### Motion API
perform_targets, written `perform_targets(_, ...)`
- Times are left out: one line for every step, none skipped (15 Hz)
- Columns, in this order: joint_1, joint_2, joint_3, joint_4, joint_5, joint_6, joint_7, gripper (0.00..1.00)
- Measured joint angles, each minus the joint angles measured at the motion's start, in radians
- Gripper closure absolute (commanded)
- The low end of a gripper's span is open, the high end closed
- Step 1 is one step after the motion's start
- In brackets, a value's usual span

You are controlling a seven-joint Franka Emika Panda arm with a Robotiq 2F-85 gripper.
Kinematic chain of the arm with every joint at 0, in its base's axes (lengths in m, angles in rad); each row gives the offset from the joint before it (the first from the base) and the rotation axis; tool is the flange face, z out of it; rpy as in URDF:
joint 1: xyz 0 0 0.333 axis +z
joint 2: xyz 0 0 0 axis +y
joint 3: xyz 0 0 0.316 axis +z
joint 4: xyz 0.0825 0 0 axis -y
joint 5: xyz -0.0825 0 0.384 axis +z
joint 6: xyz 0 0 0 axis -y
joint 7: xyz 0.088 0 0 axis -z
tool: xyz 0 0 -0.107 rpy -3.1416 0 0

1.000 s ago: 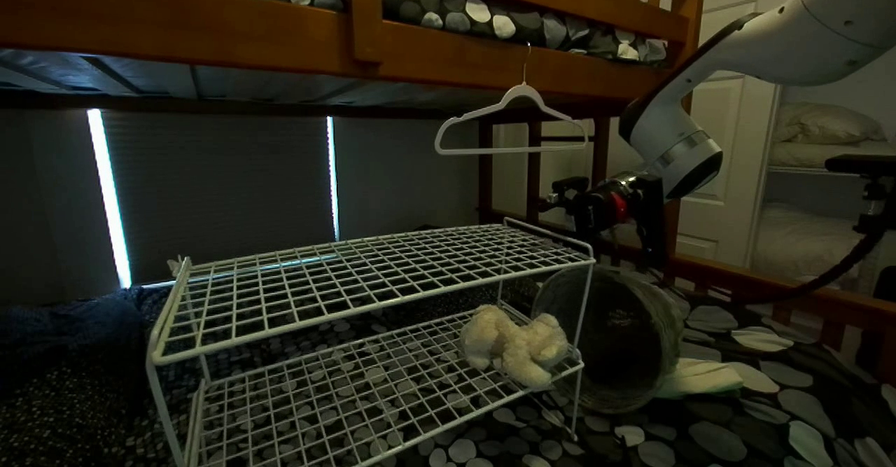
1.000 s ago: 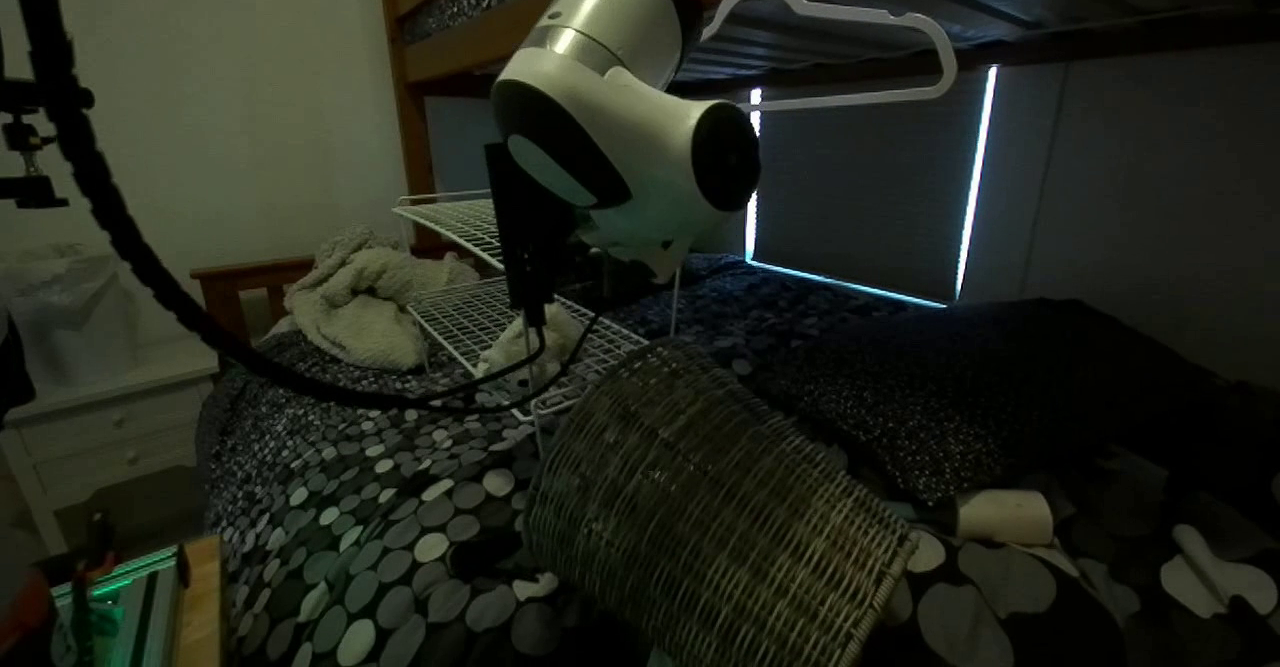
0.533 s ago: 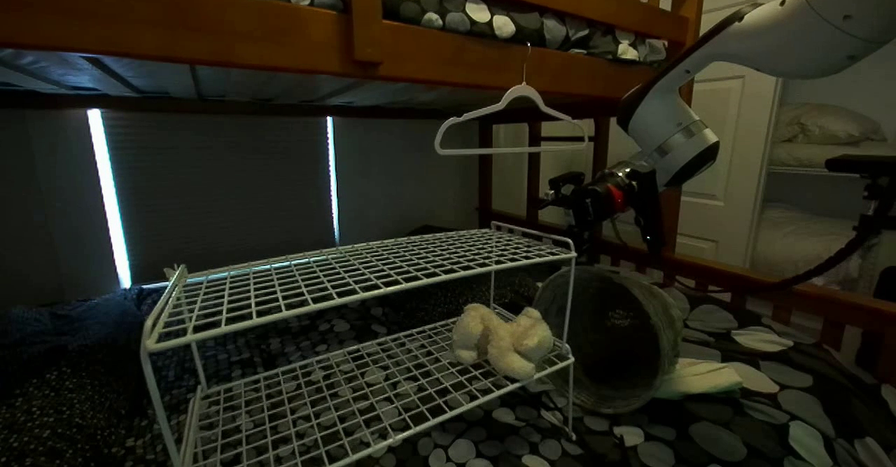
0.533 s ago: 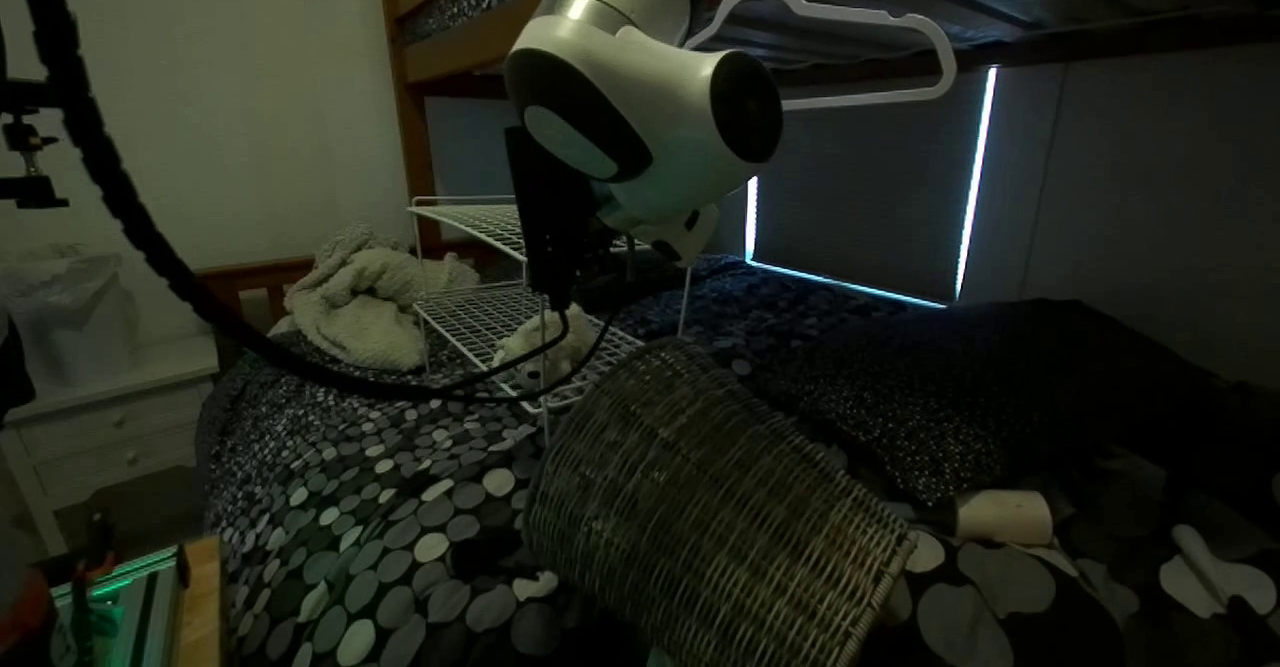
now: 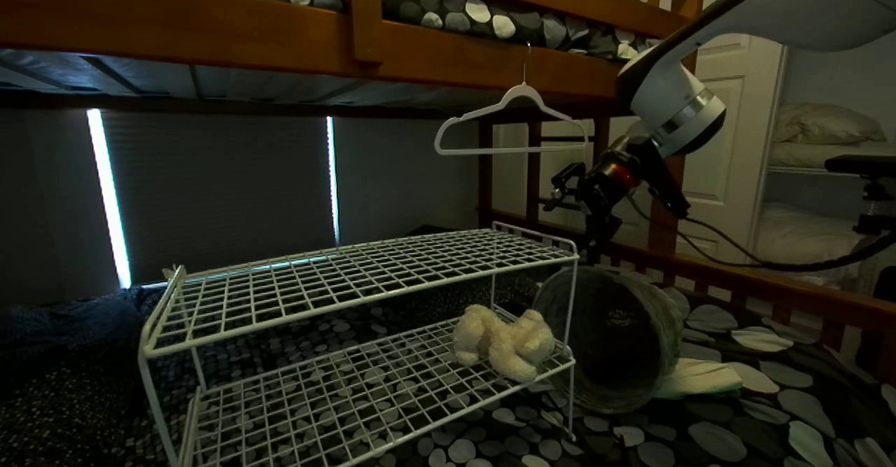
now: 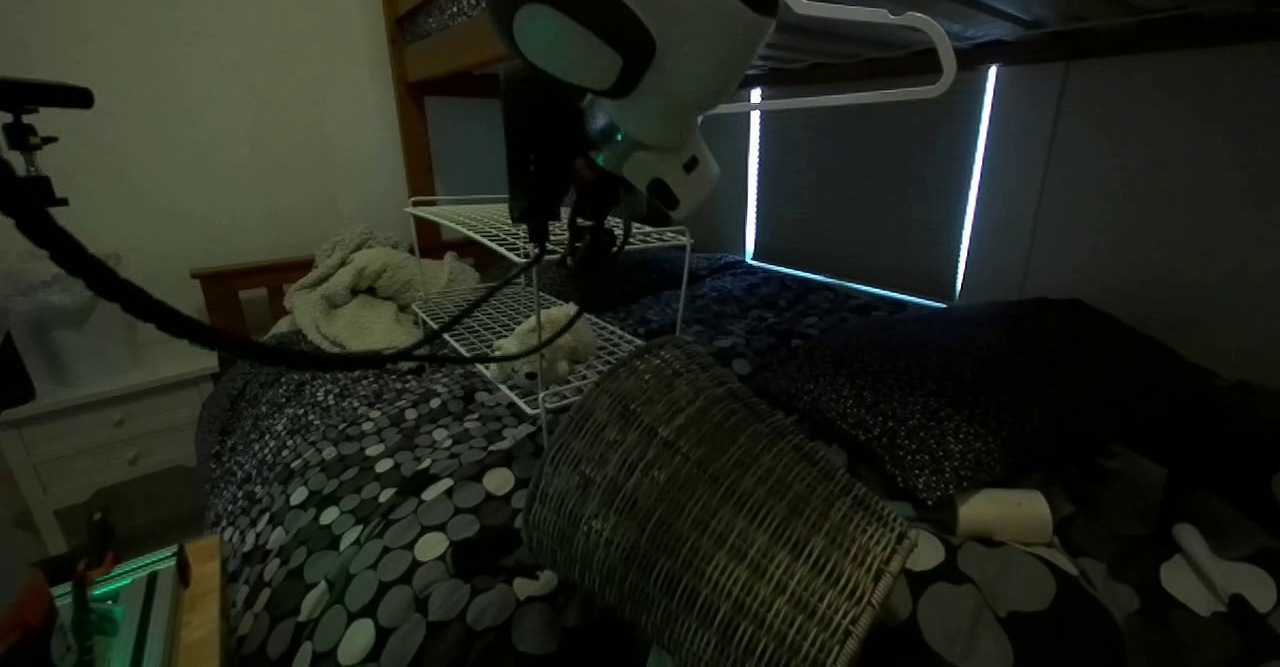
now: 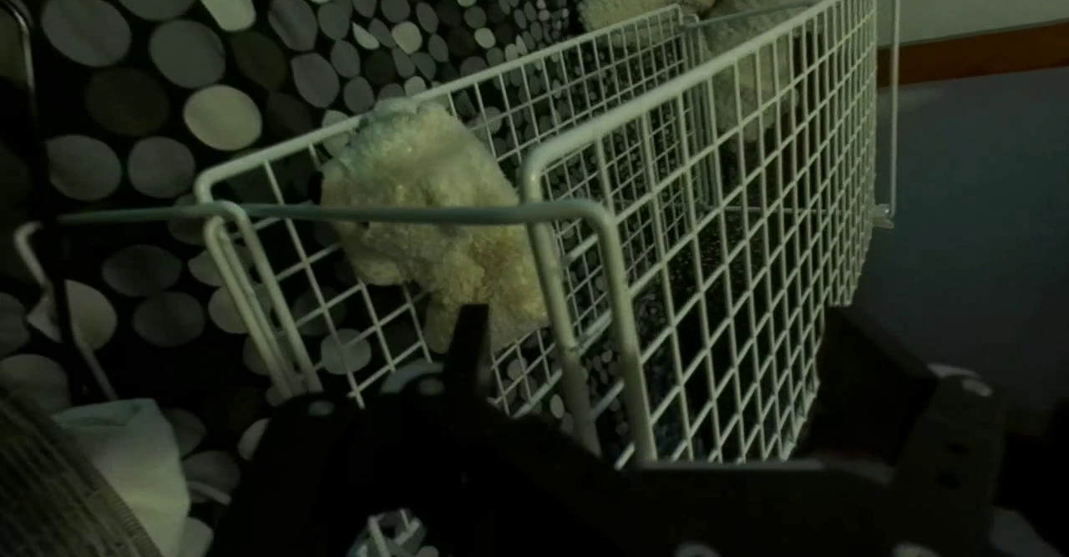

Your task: Move the rack slightly to the right

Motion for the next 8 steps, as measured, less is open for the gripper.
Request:
perform_targets(0.003,-0.037,0.010,0.006,-0.048,-0.008,0.071,0.00)
perform_targets(0.005,-0.079,0.022,0.011,-0.096,-0.017,0.143,0.00)
perform_targets(0.006,-0.121,0.036,0.017,-0.141,-0.025,0.213,0.00)
perform_targets(0.008,-0.165,0.053,0.027,-0.184,-0.032,0.287,0.00)
perform_targets(0.010,-0.206,0.073,0.037,-0.224,-0.033,0.356,0.00)
perform_targets(0.011,-0.243,0.096,0.052,-0.263,-0.033,0.421,0.00)
perform_targets(0.014,-0.273,0.119,0.067,-0.304,-0.033,0.479,0.00)
perform_targets(0.017,-0.297,0.143,0.085,-0.346,-0.034,0.534,0.00)
